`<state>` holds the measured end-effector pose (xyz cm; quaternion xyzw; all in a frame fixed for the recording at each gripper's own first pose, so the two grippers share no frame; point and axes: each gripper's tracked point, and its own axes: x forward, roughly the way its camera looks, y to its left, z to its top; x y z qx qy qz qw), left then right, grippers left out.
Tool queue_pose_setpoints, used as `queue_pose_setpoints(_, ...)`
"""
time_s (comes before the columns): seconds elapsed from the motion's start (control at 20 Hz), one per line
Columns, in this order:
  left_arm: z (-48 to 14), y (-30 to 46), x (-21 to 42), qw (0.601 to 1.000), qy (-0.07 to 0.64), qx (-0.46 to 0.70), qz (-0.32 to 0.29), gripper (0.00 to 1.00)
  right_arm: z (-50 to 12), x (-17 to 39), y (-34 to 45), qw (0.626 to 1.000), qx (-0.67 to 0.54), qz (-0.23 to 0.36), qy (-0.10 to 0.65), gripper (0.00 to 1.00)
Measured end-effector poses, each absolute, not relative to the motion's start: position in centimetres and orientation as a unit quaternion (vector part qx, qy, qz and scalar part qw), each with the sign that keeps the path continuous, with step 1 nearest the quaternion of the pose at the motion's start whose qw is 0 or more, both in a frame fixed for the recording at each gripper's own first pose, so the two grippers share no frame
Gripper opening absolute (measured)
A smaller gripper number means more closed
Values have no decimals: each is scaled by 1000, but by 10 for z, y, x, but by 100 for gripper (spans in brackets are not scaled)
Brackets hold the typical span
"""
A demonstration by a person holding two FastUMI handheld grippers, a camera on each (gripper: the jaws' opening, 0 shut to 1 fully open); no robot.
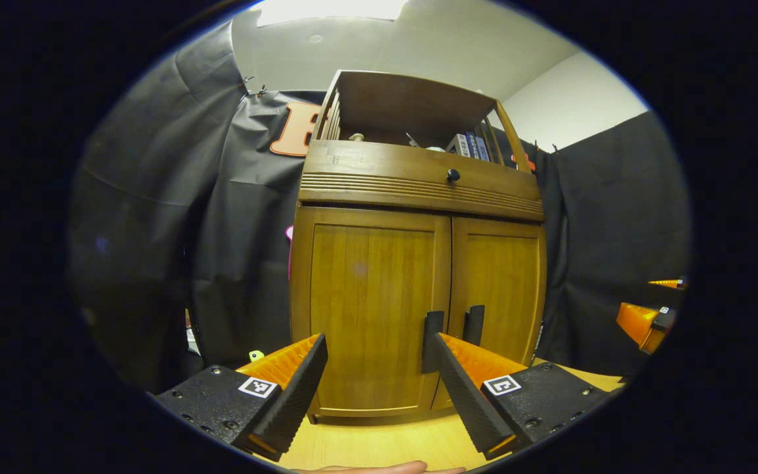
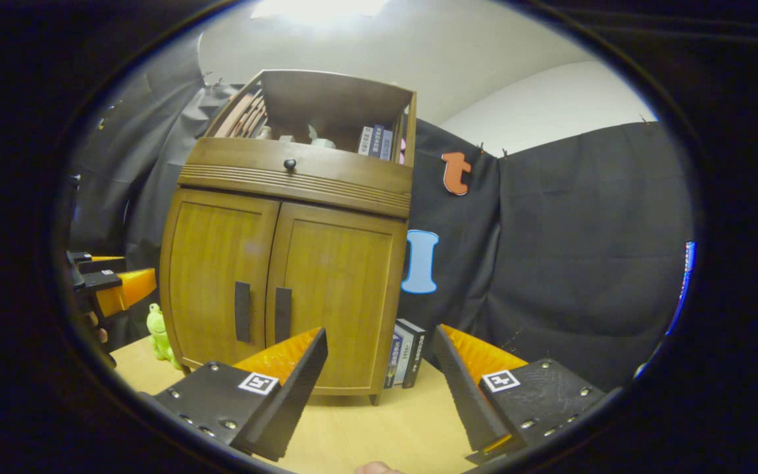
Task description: Open the right door of the double-door shoe cabinet with the right hand, and open the left door with the left hand.
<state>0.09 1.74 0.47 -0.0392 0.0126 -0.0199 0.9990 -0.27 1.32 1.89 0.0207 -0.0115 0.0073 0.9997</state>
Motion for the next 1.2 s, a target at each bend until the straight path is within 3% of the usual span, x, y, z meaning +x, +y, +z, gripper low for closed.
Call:
queue_pose_setpoints(0.65,2,20,1,999,19,-33,-12,98,13,4,19,999,46,22,-9,97)
queue_pose_setpoints(1.2,-3,38,18,998,30,-49,-2,99,-27,135,124,988,95,110,49,96)
